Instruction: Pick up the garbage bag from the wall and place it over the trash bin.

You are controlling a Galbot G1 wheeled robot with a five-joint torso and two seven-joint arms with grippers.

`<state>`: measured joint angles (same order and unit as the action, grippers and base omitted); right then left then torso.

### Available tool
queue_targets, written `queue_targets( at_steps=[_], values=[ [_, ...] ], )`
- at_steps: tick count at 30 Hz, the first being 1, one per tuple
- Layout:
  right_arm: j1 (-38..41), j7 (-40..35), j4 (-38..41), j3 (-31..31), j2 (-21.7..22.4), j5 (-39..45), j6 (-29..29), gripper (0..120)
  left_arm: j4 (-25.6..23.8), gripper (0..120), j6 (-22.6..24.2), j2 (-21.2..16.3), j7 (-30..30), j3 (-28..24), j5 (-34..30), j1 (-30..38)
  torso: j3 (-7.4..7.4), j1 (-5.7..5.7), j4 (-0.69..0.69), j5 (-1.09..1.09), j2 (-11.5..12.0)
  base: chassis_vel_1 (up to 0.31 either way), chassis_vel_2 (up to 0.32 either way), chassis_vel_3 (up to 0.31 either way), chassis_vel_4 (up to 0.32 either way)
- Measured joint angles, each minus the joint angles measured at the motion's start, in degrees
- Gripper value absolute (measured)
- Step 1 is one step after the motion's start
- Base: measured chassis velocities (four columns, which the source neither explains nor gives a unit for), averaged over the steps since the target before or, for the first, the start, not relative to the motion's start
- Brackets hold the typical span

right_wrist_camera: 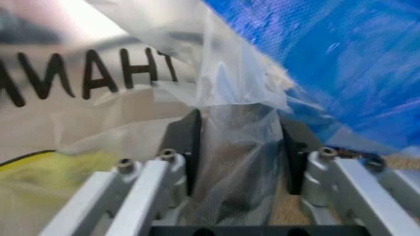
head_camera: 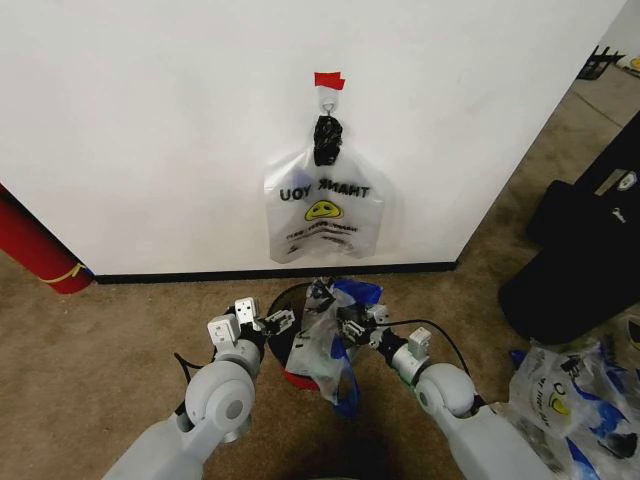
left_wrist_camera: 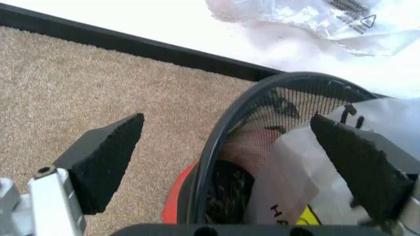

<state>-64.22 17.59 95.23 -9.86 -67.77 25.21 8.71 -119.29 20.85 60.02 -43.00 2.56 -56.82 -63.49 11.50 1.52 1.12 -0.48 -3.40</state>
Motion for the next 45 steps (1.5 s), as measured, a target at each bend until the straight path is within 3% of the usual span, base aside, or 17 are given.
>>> queue_targets(
  at_steps=[8, 15, 22, 27, 31, 36, 42, 45],
  values=[
    [-2.5, -6.2, 4.1, 0.3, 0.0, 3.8, 6.0, 2, -2.9, 100, 0.0, -1.3, -0.1, 0.3, 0.2, -0.9, 0.01, 0.00, -0.03, 0.03, 0.0, 0.000, 0.000, 0.000, 0.000],
    [-4.3, -15.6, 8.5, 1.0, -0.5, 7.1, 9.2, 0, -6.3, 100, 0.0, -2.6, -0.1, 1.2, 0.8, -2.1, 0.02, 0.00, -0.04, 0.04, 0.0, 0.000, 0.000, 0.000, 0.000],
    [-5.9, -18.3, 11.6, 0.0, -1.6, 10.9, 0.8, 0, -10.2, 100, -1.4, -3.5, 2.8, 1.9, 5.5, -4.3, 0.03, 0.00, -0.01, 0.01, 0.0, 0.000, 0.000, 0.000, 0.000],
    [-6.6, -19.5, 12.2, -0.6, -3.0, 10.9, -6.4, 0, -13.4, 100, -3.8, -5.1, 13.0, 1.9, 10.4, -6.7, 0.02, 0.00, -0.02, 0.02, 0.0, 0.000, 0.000, 0.000, 0.000],
    [-7.1, -19.0, 11.1, -0.7, -3.7, 7.2, -10.6, 0, -14.4, 100, -5.8, -5.1, 17.7, 1.6, 11.4, -6.9, 0.02, 0.00, -0.02, 0.03, 0.0, 0.000, 0.000, 0.000, 0.000],
    [-8.0, -18.0, 10.6, -0.6, -4.2, -0.1, -14.7, 0, -14.4, 100, -10.2, -6.5, 27.3, 0.9, 20.2, -6.9, 0.02, 0.00, -0.02, 0.03, 0.0, 0.000, 0.000, 0.000, 0.000],
    [-8.2, -18.1, 10.4, -0.2, -4.8, -6.3, -16.7, 0, -11.4, 100, -9.2, -7.3, 31.2, -1.0, 26.1, -6.0, 0.02, 0.00, -0.02, 0.02, 0.0, 0.000, 0.000, 0.000, 0.000],
    [-8.2, -18.1, 10.4, 0.1, -5.0, -10.1, -18.0, 0, -8.0, 93, -7.2, -7.9, 33.4, -1.7, 34.8, -5.4, 0.02, 0.00, -0.02, 0.01, 0.0, 0.000, 0.000, 0.000, 0.000]
  ],
)
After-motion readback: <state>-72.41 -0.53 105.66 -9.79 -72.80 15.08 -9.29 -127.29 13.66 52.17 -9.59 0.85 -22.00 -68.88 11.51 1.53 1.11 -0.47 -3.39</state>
